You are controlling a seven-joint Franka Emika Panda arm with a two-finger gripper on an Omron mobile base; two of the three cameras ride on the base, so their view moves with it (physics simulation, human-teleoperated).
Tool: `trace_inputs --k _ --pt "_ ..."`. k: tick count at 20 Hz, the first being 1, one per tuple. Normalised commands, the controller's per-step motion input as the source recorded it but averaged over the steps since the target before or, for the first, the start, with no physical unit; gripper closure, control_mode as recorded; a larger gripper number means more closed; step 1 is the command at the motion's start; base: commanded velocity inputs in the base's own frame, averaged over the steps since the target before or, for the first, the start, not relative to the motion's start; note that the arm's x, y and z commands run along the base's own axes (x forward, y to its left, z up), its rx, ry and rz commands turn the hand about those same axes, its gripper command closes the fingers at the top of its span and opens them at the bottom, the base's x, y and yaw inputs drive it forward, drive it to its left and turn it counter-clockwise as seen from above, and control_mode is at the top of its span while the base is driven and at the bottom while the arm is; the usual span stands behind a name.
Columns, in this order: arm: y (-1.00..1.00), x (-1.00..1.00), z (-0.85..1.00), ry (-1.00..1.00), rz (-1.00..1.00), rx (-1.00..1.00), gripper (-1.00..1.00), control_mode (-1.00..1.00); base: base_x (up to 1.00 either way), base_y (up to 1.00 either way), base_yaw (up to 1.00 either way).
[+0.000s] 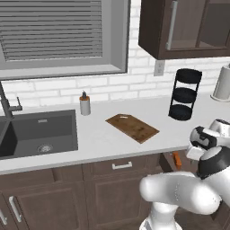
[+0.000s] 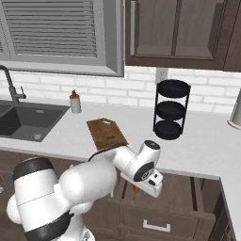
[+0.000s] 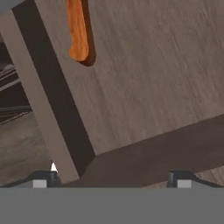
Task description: Pick up the knife from the drawer and place it on the cutting board. Then place the meat from the plate to the cutting board.
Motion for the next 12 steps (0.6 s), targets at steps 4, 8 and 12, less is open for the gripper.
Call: trace_inputs --k 4,8,12 --pt "-0.01 0.30 -0.17 0.07 0.07 0.00 -1.00 -1.00 0.00 0.00 0.00" --pt "0.00 0.05 -0.37 0.11 0.06 0.00 -1.00 -1.00 0.00 0.00 0.00" --pt "0.00 0.00 -0.54 0.01 0.05 0.00 -1.00 -1.00 0.00 0.00 0.00"
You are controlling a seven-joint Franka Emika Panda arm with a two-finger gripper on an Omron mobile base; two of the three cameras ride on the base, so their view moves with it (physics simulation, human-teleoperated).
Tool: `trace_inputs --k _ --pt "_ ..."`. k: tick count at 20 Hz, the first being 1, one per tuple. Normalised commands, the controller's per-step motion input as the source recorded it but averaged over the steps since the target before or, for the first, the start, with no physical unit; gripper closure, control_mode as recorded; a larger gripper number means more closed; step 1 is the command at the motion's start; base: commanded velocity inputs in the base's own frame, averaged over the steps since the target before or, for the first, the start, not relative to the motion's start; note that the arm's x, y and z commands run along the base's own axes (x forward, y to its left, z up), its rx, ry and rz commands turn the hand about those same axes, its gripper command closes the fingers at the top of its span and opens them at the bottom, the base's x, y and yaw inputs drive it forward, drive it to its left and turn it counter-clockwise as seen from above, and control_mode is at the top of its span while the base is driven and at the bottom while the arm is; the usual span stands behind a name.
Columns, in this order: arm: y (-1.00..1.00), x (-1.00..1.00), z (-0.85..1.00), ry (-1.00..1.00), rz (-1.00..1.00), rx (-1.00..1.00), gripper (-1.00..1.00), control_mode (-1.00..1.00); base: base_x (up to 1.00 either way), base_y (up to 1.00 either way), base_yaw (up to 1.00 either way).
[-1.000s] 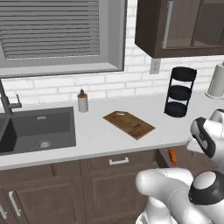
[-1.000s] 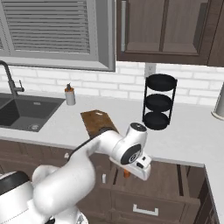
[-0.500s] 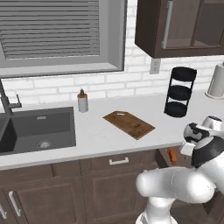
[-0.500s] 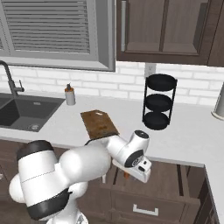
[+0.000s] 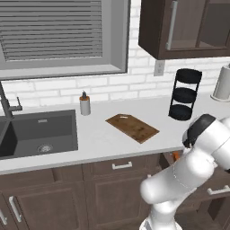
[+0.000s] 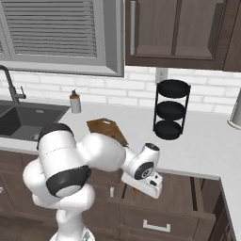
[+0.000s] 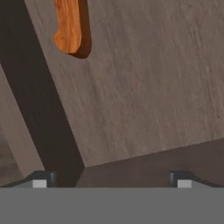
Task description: Pick up the knife from the drawer and place it on the cutting board. Then place the meat from the plate to the cutting board.
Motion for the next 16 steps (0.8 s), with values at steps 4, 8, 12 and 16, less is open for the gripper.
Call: trace_inputs --k 4,8,12,16 --pt "0.00 0.00 -0.52 0.00 0.04 0.02 -1.00 -1.00 0.00 0.00 0.00" --pt "0.00 -0.19 -0.35 0.00 0.04 0.01 -1.00 -1.00 0.00 0.00 0.00" --pt "0.00 -0.64 -0.03 0.04 0.01 0.00 -1.00 -1.00 0.00 0.00 0.00" --pt "0.00 -0.98 0.00 0.05 0.01 0.02 -1.00 -1.00 0.00 0.00 0.00"
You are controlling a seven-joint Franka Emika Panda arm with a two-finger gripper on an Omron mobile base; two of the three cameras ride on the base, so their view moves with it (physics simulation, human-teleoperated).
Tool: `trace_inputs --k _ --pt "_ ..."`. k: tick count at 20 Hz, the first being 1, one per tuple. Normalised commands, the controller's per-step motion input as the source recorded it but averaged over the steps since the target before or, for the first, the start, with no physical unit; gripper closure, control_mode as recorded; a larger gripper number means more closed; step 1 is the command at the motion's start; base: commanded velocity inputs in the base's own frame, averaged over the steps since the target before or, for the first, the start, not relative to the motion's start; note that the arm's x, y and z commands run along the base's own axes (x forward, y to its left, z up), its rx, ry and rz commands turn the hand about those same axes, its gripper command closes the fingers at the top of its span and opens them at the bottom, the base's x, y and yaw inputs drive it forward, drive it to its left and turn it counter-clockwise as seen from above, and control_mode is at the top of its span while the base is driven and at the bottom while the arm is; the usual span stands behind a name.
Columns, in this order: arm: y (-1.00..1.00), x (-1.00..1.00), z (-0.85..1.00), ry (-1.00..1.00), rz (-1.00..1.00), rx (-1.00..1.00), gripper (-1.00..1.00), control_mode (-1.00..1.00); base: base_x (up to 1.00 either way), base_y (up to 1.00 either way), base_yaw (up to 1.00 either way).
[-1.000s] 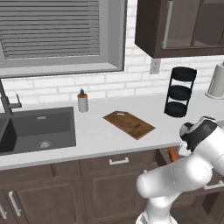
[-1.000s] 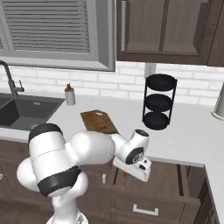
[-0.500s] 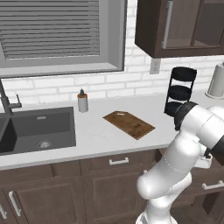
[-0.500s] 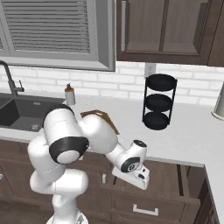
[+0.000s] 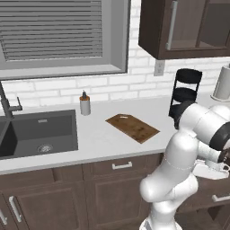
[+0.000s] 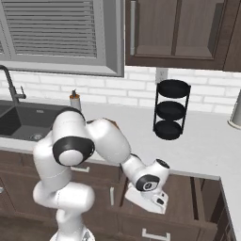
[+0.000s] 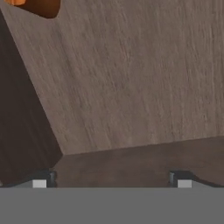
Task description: Pick up the knife from the drawer and place it on the cutting board. Then place the meat from the plate to the cutting board.
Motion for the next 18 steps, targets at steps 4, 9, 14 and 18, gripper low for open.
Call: trace_inputs --k 4,9,14,18 --pt "0.00 -1.00 0.00 0.09 0.00 0.02 -1.00 -1.00 0.00 0.00 0.00" --pt "0.00 -1.00 -0.04 0.06 0.00 0.04 -1.00 -1.00 0.00 0.00 0.00" --pt "0.07 -0.50 0.23 0.02 0.00 0.01 -1.00 -1.00 0.00 0.00 0.00" --pt "0.18 0.87 0.61 0.00 0.00 0.00 -1.00 -1.00 0.00 0.00 0.00"
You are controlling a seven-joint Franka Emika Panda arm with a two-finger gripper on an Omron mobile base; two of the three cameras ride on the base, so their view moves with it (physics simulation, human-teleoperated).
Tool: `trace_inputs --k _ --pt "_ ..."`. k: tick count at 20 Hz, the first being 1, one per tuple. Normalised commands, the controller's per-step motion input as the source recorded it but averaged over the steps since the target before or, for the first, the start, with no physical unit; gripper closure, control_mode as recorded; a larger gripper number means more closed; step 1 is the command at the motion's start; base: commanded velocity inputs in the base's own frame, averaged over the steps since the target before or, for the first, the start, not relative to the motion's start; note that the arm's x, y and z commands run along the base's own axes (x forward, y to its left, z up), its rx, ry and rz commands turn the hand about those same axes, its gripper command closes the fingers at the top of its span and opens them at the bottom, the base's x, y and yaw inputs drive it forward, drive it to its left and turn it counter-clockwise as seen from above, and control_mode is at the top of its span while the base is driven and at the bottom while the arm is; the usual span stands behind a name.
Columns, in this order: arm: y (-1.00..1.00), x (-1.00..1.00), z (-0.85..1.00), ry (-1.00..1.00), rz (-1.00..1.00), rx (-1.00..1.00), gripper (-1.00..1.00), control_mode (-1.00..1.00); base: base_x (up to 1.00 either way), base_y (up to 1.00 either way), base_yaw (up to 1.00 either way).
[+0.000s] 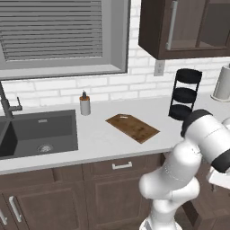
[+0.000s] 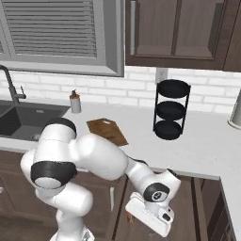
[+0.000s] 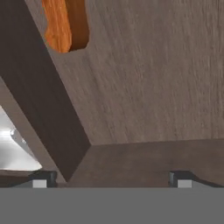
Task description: Pick up the knife from the drawer and place it on the cutting board. Then place the meat from the plate to the cutting board.
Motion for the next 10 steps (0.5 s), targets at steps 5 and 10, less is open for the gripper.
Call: trace_inputs --k 5,10 --pt "0.30 0.82 0.14 0.00 -0.03 0.00 -1.00 -1.00 0.00 0.00 0.00" --pt "0.24 0.22 -0.13 -0.11 -0.05 -0.03 -1.00 -1.00 0.00 0.00 0.00"
